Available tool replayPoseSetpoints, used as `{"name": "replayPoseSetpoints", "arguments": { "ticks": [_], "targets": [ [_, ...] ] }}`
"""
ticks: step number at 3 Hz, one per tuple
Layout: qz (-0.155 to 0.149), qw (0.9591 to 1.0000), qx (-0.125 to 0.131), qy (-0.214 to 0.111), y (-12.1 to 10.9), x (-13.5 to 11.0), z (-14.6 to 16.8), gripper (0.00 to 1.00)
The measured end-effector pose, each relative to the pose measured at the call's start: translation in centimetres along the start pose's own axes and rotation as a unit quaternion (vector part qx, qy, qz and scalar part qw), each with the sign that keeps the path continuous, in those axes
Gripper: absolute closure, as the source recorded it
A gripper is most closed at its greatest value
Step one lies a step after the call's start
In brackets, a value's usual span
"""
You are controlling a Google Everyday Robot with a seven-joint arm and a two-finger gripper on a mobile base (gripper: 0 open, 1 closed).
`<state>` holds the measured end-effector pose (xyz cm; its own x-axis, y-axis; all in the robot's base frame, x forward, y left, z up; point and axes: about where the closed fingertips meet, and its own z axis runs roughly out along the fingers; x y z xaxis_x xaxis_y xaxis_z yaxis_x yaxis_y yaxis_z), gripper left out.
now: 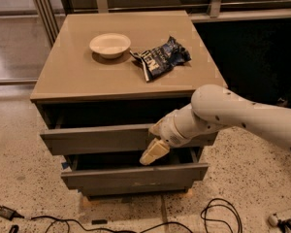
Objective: Close top drawer
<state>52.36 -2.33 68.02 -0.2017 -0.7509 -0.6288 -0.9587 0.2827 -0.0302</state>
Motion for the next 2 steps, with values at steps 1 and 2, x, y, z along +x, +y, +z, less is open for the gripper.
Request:
{"name": "replayPoseSetpoints", "arguments": {
  "ticks": [1,2],
  "targets": [
    [0.0,1.0,0.0,0.0,0.01,-0.01,0.01,0.0],
    [0.0,1.0,0.0,0.0,0.01,-0.01,0.01,0.0]
  ]
}}
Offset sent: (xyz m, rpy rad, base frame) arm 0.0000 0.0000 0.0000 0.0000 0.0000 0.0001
